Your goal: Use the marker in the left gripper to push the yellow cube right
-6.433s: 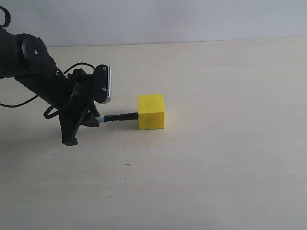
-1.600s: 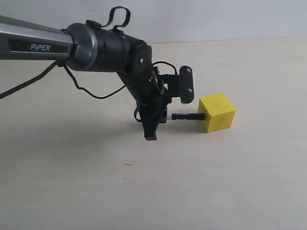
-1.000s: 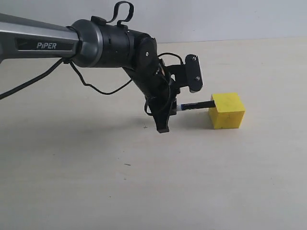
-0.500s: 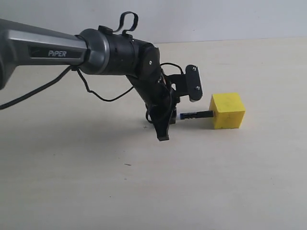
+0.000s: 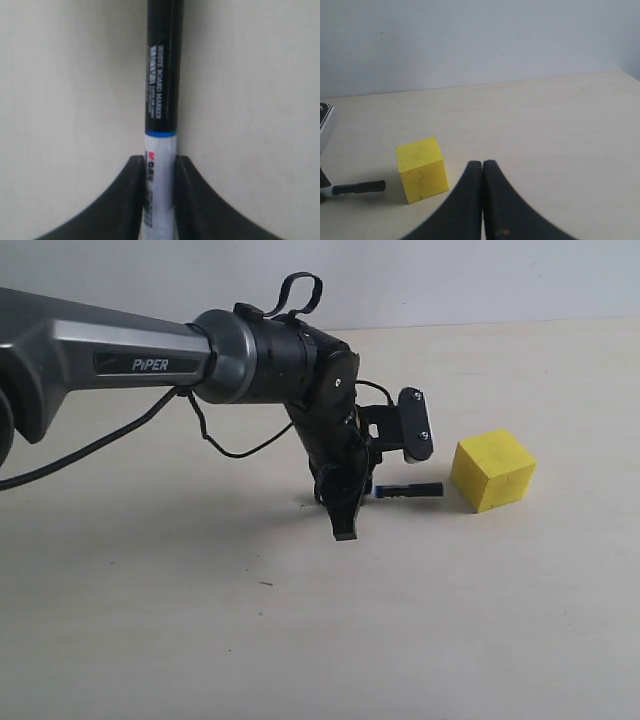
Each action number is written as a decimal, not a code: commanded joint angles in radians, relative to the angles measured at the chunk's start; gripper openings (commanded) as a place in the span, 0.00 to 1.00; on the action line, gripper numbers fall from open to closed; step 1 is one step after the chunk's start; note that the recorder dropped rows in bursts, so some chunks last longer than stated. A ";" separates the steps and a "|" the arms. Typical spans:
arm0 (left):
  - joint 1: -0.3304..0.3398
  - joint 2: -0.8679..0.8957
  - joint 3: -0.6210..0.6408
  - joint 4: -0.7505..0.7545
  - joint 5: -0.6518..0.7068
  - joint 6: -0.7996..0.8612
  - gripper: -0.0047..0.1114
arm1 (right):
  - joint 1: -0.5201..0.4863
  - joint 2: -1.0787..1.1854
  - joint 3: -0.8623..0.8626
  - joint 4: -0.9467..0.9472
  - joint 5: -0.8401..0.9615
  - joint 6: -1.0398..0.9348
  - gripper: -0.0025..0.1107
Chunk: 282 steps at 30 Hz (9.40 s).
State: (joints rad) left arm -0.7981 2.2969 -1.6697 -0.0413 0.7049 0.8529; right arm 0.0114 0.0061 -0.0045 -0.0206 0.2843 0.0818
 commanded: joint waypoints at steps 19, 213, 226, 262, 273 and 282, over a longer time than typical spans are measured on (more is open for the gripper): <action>-0.037 0.052 -0.171 0.085 0.139 -0.122 0.04 | -0.007 -0.006 0.005 -0.006 -0.001 -0.003 0.02; 0.532 -2.021 1.237 -0.360 -0.284 -0.596 0.04 | -0.007 -0.006 0.005 -0.006 -0.002 -0.003 0.02; 0.532 -2.241 1.388 -0.354 -0.314 -0.594 0.04 | -0.007 -0.006 0.005 -0.006 -0.002 -0.002 0.02; 0.532 -2.241 1.670 -0.123 -0.468 -0.819 0.04 | -0.007 -0.006 0.005 -0.006 -0.002 -0.002 0.02; 0.532 -2.241 1.670 -0.118 -0.382 -0.826 0.04 | -0.007 -0.006 0.005 -0.006 -0.002 -0.002 0.02; 0.532 -2.241 1.670 -0.118 -0.385 -0.825 0.04 | -0.007 -0.006 0.005 -0.006 0.000 -0.002 0.02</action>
State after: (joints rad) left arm -0.2719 0.0633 -0.0011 -0.1660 0.3208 0.0334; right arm 0.0114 0.0061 -0.0045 -0.0206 0.2843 0.0818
